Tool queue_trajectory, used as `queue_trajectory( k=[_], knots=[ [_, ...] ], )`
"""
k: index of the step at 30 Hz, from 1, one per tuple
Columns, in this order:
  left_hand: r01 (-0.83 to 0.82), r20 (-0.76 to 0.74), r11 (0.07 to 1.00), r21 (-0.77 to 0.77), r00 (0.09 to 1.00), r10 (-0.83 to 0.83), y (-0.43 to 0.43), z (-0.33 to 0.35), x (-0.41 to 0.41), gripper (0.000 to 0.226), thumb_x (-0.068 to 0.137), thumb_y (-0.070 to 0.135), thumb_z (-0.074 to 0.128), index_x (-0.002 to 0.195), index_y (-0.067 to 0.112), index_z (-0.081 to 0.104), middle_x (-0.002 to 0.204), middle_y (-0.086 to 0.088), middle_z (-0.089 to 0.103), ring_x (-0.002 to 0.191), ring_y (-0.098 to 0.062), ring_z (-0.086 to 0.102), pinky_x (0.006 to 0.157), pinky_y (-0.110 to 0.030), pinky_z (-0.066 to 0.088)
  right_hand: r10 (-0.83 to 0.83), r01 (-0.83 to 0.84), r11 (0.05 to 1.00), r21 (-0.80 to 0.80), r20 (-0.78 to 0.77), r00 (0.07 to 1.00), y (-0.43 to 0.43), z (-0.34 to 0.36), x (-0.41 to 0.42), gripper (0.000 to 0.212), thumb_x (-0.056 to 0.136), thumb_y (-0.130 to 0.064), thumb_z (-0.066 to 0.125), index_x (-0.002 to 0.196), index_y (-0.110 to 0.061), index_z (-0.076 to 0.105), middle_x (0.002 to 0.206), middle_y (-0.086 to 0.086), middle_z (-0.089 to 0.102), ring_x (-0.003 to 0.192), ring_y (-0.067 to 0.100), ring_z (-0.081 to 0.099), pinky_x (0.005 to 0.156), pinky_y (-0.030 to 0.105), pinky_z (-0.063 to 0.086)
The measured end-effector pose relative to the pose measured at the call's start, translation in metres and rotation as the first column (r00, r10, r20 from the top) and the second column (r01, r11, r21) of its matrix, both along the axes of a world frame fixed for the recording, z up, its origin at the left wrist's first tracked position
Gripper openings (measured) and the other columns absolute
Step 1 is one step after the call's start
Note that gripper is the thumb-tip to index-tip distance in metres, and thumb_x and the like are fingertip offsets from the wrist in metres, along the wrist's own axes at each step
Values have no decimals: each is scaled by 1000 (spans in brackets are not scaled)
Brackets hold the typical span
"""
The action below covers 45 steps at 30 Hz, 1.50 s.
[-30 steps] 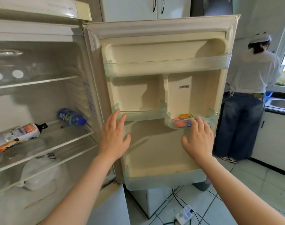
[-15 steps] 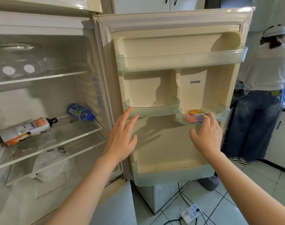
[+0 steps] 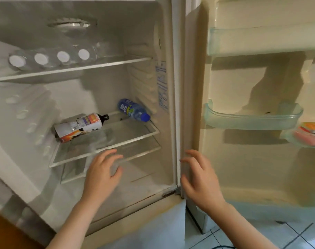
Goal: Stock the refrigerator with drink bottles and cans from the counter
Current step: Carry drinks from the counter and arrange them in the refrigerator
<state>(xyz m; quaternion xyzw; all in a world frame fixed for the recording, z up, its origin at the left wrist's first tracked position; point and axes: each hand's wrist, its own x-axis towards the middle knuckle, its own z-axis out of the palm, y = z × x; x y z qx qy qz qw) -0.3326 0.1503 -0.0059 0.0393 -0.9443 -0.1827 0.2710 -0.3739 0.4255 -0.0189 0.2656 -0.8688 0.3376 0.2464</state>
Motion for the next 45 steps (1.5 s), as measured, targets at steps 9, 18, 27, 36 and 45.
queue_trajectory(
  k=[9, 18, 27, 36, 45],
  knots=[
    [-290, -10, 957, -13, 957, 290, -138, 24, -87, 30, 83, 20, 69, 112, 11, 69, 122, -10, 60, 114, -35, 52, 97, -43, 42, 58, -71, 993, 99, 129, 990, -125, 21, -105, 35, 80, -14, 62, 114, -11, 59, 121, 3, 53, 112, 22, 52, 94, 26, 39],
    [-347, 54, 923, -166, 932, 359, -208, 12, -163, 56, 82, 28, 67, 133, 13, 53, 140, -8, 47, 130, -29, 40, 106, -48, 30, -79, 80, 997, 4, 194, 978, -203, 14, -171, 40, 76, -13, 64, 115, -7, 57, 129, 5, 49, 116, 27, 48, 91, 29, 39],
    [-358, 158, 835, -418, 876, 456, -240, -2, -199, 90, 75, 47, 65, 150, 28, 19, 154, 5, 23, 141, -21, 19, 110, -45, 7, -178, 160, 983, 89, 246, 953, -222, 11, -212, 46, 78, -18, 63, 121, -6, 49, 124, 11, 47, 113, 31, 46, 93, 34, 36],
    [-440, 101, 765, -471, 834, 542, -251, 6, -222, 83, 77, 44, 70, 146, 31, 26, 133, -2, 46, 119, -24, 43, 99, -40, 25, -346, 306, 903, 300, 88, 934, -236, 7, -241, 49, 85, -36, 56, 127, -13, 42, 132, 6, 45, 114, 27, 49, 84, 34, 44],
    [-443, -48, 863, -242, 894, 446, -236, 9, -196, 80, 67, 40, 79, 138, 36, 44, 119, 3, 58, 109, -25, 51, 91, -38, 28, -280, 246, 826, 507, -9, 960, -234, 10, -259, 43, 88, -19, 56, 128, -16, 40, 123, 6, 47, 108, 27, 53, 77, 34, 45]
  ],
)
